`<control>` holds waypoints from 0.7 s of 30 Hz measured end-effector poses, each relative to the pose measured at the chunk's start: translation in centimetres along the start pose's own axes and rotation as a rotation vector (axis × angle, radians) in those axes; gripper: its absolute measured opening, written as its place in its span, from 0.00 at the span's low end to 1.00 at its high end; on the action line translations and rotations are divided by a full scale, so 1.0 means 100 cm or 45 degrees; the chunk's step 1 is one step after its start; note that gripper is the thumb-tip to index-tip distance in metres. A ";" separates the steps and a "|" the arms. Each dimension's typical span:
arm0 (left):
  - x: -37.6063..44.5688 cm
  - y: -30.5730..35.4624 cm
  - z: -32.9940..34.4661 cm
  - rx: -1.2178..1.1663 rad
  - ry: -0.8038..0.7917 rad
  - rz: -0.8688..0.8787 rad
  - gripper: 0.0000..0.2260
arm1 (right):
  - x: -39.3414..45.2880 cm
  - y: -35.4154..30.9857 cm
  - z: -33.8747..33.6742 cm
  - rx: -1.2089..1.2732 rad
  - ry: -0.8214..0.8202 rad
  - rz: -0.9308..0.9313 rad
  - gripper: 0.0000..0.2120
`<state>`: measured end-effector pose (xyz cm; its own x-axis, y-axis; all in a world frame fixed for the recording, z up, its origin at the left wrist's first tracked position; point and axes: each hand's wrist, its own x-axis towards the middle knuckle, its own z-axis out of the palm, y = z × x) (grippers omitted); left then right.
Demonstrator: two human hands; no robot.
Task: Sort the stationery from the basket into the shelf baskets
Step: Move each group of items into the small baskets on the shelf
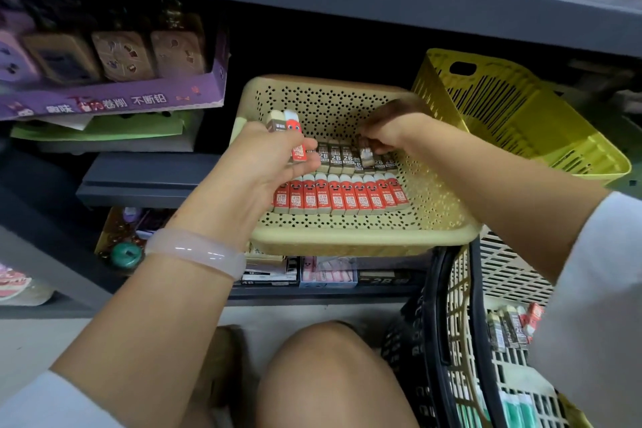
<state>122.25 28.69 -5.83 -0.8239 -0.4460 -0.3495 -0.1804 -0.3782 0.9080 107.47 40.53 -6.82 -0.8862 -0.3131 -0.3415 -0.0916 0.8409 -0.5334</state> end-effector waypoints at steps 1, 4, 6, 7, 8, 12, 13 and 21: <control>0.000 0.000 0.000 -0.001 -0.014 0.005 0.08 | 0.002 0.001 0.004 -0.023 -0.075 0.052 0.09; 0.000 0.000 0.000 0.004 -0.040 0.005 0.10 | 0.006 0.002 0.010 0.052 -0.120 0.084 0.07; 0.000 0.001 0.001 0.006 -0.048 -0.002 0.10 | 0.006 0.002 0.011 0.088 -0.122 0.074 0.08; 0.000 0.001 0.002 0.016 -0.048 -0.004 0.10 | 0.006 0.002 0.011 0.094 -0.130 0.075 0.11; -0.001 0.001 0.002 0.029 -0.045 -0.004 0.10 | 0.006 0.002 0.010 0.099 -0.145 0.078 0.14; 0.001 -0.001 0.003 0.060 -0.027 0.011 0.12 | -0.005 -0.002 0.006 0.057 -0.038 -0.014 0.15; 0.001 -0.002 0.003 0.069 -0.022 0.010 0.14 | -0.009 -0.003 0.004 0.126 0.040 -0.117 0.14; -0.001 -0.002 0.004 0.086 -0.097 0.032 0.03 | -0.039 -0.025 0.010 0.801 -0.507 -0.573 0.02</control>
<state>122.11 29.10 -5.86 -0.8666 -0.3908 -0.3102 -0.1928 -0.3111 0.9306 111.63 39.22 -4.87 -0.5907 -0.7871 -0.1775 -0.0233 0.2365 -0.9714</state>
